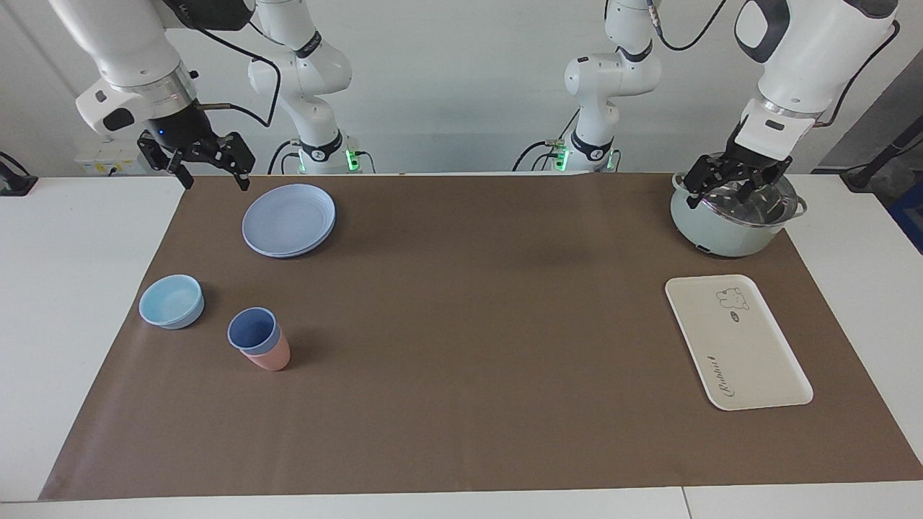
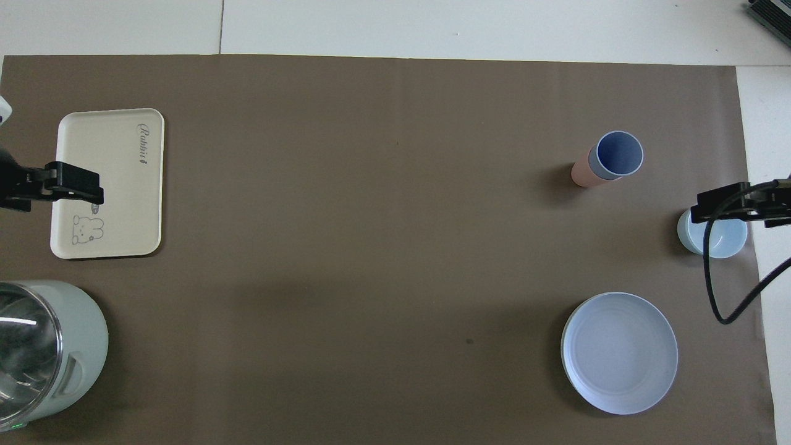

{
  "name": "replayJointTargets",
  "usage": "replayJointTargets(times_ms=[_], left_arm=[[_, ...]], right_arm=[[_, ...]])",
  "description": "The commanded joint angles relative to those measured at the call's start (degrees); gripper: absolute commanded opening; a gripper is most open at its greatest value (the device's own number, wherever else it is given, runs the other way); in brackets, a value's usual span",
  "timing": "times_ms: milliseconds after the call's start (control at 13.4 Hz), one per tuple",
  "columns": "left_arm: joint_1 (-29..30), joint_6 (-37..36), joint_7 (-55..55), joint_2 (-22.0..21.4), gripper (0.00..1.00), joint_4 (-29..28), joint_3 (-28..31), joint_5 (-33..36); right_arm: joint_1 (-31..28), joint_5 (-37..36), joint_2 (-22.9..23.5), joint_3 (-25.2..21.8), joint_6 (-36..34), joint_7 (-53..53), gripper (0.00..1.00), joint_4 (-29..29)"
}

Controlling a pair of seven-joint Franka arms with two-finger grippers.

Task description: Place cup on tray

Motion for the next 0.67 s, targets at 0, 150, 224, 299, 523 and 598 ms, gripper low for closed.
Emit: replayJointTargets(times_ms=[0, 150, 224, 299, 523, 598], left_arm=[[0.50, -0.17, -0.59, -0.88, 1.00, -0.81, -0.40, 0.89], [-0.03, -0.17, -0.42, -0.88, 1.00, -0.81, -0.41, 0.98], [-0.03, -0.35, -0.50, -0.88, 1.00, -0.81, -0.41, 0.98], [-0.03, -0.96, -0.33, -0.97, 1.00, -0.81, -0.41, 0.98], [0.41, -1.05, -0.68, -1.06, 1.00, -0.90, -0.41, 0.89], [0.41, -0.79, -0.59, -1.06, 1.00, -0.81, -0.41, 0.98]], right_arm=[[-0.47, -0.91, 0.04, 0.14, 0.14, -0.75, 1.00, 0.15], [-0.56, -0.73, 0.04, 0.23, 0.31, -0.48, 1.00, 0.15], [-0.65, -0.21, -0.14, 0.23, 0.48, -1.00, 1.00, -0.20], [-1.17, 0.32, -0.57, 0.15, 1.36, -3.27, 1.00, -1.50], [-5.38, 1.99, -1.37, 0.14, 12.05, -22.23, 1.00, -6.24], [-6.70, 4.17, -1.37, 0.14, 15.74, -26.89, 1.00, -8.18]])
